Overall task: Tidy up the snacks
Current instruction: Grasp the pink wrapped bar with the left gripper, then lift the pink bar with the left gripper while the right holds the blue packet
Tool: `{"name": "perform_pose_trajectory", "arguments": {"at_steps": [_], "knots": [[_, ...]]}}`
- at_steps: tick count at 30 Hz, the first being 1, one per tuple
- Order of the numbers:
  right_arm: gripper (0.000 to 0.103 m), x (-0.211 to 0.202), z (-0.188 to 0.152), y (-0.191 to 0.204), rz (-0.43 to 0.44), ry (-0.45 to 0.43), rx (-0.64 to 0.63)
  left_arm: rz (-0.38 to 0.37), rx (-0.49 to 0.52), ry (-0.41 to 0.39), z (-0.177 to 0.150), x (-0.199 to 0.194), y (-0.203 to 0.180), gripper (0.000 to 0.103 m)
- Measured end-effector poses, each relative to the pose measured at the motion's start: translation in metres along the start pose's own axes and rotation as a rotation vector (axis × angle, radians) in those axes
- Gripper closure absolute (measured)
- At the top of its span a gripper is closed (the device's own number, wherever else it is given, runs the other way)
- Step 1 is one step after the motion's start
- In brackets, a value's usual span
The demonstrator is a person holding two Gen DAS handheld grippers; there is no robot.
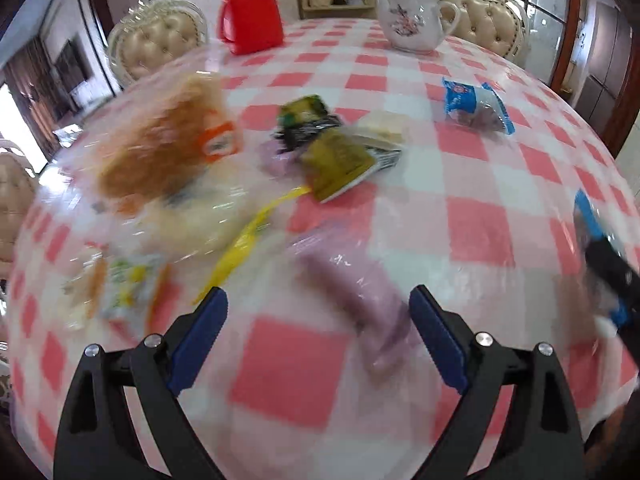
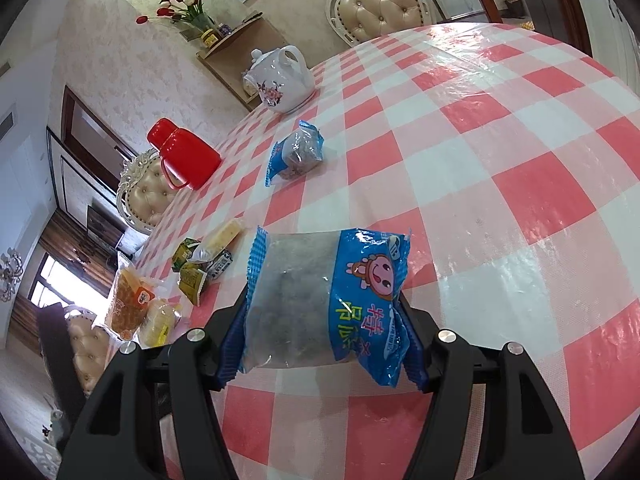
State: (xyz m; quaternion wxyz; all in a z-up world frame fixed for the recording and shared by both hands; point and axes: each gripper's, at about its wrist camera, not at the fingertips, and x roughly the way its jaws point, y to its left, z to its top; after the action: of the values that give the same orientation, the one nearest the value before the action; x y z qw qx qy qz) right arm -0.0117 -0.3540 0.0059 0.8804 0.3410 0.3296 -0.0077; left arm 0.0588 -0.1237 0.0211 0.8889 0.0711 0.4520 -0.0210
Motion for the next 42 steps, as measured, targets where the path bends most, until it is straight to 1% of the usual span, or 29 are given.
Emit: {"name": "perform_pose_trajectory", "arguments": {"at_steps": [1,3,5,7,8,10,11,12,13,14,15,16,17,18,20,22,24,28,31,33,35,39,42], "knots": [[0.04,0.0,0.0,0.0,-0.001,0.001,0.003,0.008,-0.006,-0.013,-0.005,-0.004,0.004,0.011],[0.04,0.0,0.0,0.001,-0.001,0.002,0.001,-0.037,-0.008,-0.04,-0.005,-0.01,0.008,0.011],[0.04,0.0,-0.001,0.002,-0.003,0.0,-0.005,-0.054,-0.004,-0.057,-0.002,-0.011,0.006,0.011],[0.04,-0.001,-0.001,0.002,-0.003,-0.002,-0.004,-0.073,0.027,-0.075,0.003,-0.01,-0.001,0.011],[0.04,-0.001,-0.001,0.001,-0.003,-0.002,-0.002,-0.073,0.042,-0.075,0.006,-0.006,-0.006,0.011],[0.04,-0.001,-0.001,0.001,-0.003,-0.003,-0.003,-0.048,0.075,-0.067,0.007,0.005,-0.014,0.011],[0.04,-0.001,-0.001,0.001,-0.003,-0.003,-0.005,-0.04,0.093,-0.062,0.007,0.009,-0.017,0.015],[0.04,-0.001,-0.001,0.002,-0.003,-0.004,-0.01,-0.041,0.102,-0.062,0.007,0.012,-0.018,0.026],[0.04,0.0,-0.001,0.002,-0.003,-0.004,-0.015,-0.049,0.109,-0.055,0.006,0.015,-0.018,0.057],[0.04,0.0,-0.001,0.003,-0.002,-0.005,-0.022,-0.079,0.112,-0.046,0.005,0.017,-0.018,0.073],[0.04,0.0,-0.001,0.004,-0.001,-0.006,-0.025,-0.107,0.108,-0.044,0.005,0.017,-0.016,0.076],[0.04,0.0,-0.001,0.005,0.0,-0.007,-0.031,-0.115,0.112,-0.045,0.004,0.015,-0.015,0.081],[0.04,-0.001,-0.001,0.005,0.002,-0.009,-0.038,-0.123,0.113,-0.051,0.002,0.014,-0.014,0.081],[0.04,-0.001,-0.001,0.006,0.005,-0.011,-0.043,-0.148,0.096,-0.066,0.0,0.011,-0.01,0.081],[0.041,-0.003,-0.002,0.01,0.015,-0.022,-0.065,-0.223,0.052,-0.088,-0.003,0.004,0.001,0.081],[0.041,-0.004,-0.003,0.014,0.018,-0.03,-0.094,-0.246,0.014,-0.1,-0.003,0.002,0.008,0.081],[0.041,-0.005,-0.004,0.014,0.018,-0.032,-0.095,-0.263,-0.005,-0.122,-0.005,-0.002,0.011,0.081],[0.041,-0.006,-0.003,0.01,0.025,-0.038,-0.07,-0.264,-0.012,-0.159,-0.011,-0.01,0.011,0.081],[0.042,-0.01,-0.005,0.006,0.039,-0.035,-0.041,-0.271,-0.036,-0.174,-0.017,-0.02,0.015,0.081],[0.042,-0.015,-0.012,0.001,0.061,-0.018,0.007,-0.275,-0.05,-0.189,-0.024,-0.029,0.019,0.081],[0.042,-0.022,-0.021,0.001,0.078,-0.014,0.022,-0.293,-0.067,-0.21,-0.036,-0.042,0.022,0.081],[0.042,-0.041,-0.048,0.015,0.106,-0.001,-0.019,-0.312,-0.102,-0.237,-0.061,-0.063,0.03,0.081],[0.042,-0.05,-0.064,0.024,0.118,0.024,-0.054,-0.299,-0.098,-0.259,-0.079,-0.078,0.036,0.081]]}}
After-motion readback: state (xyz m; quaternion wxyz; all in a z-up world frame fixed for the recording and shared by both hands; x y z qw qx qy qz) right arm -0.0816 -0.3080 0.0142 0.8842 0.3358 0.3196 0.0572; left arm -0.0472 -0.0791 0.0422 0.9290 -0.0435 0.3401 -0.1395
